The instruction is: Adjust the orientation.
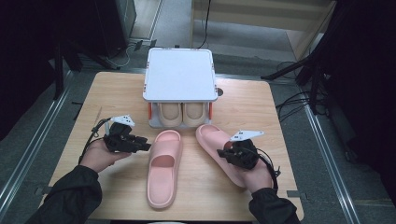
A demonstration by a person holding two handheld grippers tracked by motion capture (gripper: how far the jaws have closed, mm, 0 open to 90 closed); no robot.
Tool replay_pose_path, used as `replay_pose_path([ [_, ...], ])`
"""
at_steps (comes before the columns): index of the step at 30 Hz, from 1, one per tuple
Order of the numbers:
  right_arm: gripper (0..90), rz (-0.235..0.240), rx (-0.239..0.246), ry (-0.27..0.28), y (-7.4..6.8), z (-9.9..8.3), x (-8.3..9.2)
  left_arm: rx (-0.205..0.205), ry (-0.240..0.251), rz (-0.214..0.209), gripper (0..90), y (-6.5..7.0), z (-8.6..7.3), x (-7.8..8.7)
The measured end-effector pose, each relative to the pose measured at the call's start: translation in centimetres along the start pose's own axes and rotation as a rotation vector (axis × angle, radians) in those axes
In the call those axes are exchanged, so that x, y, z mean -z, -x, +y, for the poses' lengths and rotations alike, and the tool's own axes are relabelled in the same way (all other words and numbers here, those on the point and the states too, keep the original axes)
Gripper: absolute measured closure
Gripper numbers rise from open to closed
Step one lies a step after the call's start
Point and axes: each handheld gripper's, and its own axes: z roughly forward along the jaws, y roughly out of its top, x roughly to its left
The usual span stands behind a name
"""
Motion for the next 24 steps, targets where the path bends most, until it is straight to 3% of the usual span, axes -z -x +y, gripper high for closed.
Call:
replay_pose_path([
  [13, 84.9, 0.0, 0.068, -0.05, -2.0, 0.4, -2.4, -0.009, -0.009, 0.001, 61.0, 0.1, -0.1, -0.1],
  [24, 83.7, -0.008, 0.096, -0.089, -3.4, 0.4, -3.6, -0.013, -0.021, 0.001, 60.6, 0.1, -0.1, -0.3],
])
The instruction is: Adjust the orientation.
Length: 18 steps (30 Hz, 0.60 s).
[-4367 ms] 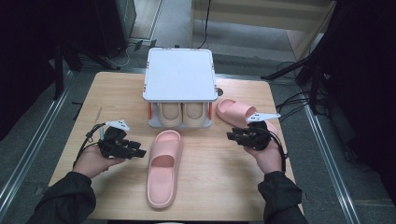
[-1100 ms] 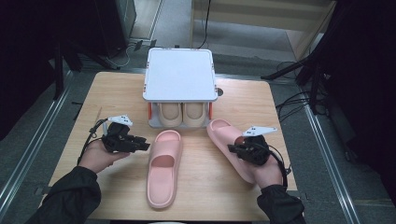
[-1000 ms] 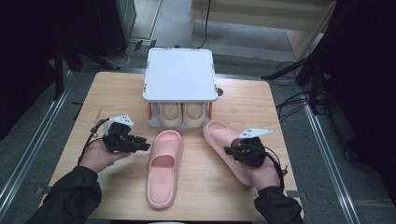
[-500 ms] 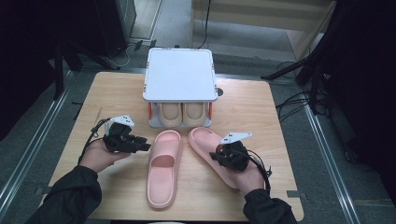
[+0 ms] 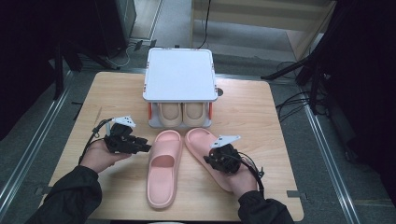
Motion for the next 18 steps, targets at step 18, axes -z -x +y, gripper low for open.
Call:
replay_pose_path([
  [18, 73.6, 0.052, -0.009, 0.025, -0.77, 0.46, -0.53, -0.002, -0.008, 0.0, 60.1, -0.01, -0.12, -0.05],
])
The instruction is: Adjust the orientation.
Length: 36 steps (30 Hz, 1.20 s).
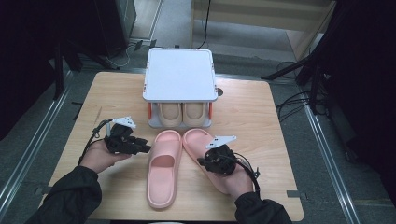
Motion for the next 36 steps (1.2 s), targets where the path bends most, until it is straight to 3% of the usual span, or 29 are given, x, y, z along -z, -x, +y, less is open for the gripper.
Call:
replay_pose_path([
  [10, 78.3, 0.004, -0.01, 0.078, 1.1, -0.6, 3.5, 0.001, 0.009, 0.006, 60.4, 0.0, -0.2, 0.3],
  [18, 81.0, -0.077, -0.073, 0.097, 4.8, -1.9, 5.5, 0.004, 0.003, 0.017, 61.7, -0.2, -0.5, 0.2],
  [21, 81.0, -0.096, -0.099, 0.079, 6.2, -2.4, 5.2, -0.001, 0.0, 0.013, 61.8, -0.2, -0.5, 0.2],
  [27, 80.0, -0.118, -0.103, 0.024, 7.7, -2.9, 3.8, -0.008, -0.01, 0.014, 61.6, 0.0, -0.5, -0.1],
  [36, 80.2, -0.127, -0.072, -0.027, 7.7, -2.6, 2.3, -0.015, -0.015, 0.013, 61.5, 0.1, -0.9, -0.1],
])
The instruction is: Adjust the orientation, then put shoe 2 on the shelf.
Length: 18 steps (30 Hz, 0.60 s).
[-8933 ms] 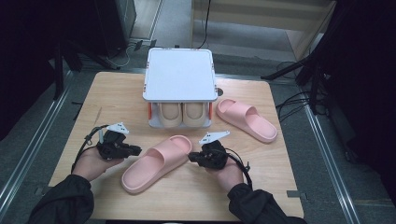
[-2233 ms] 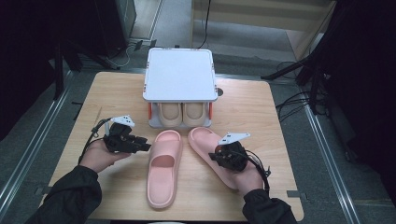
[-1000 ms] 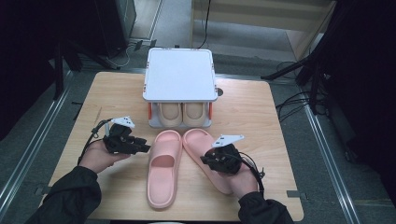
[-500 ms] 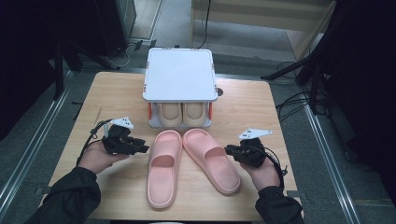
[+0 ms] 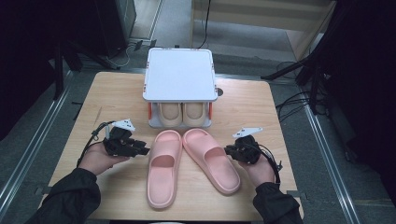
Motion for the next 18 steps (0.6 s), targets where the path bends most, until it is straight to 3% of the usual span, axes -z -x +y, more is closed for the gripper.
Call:
replay_pose_path([
  [11, 80.4, 0.007, -0.012, -0.021, 0.1, 0.1, -0.3, -0.009, -0.016, -0.002, 61.1, 0.2, -0.4, -0.1],
  [18, 80.3, 0.018, 0.012, -0.019, -0.9, 0.3, -0.2, -0.018, -0.036, -0.01, 60.8, 0.5, -0.4, -0.7],
])
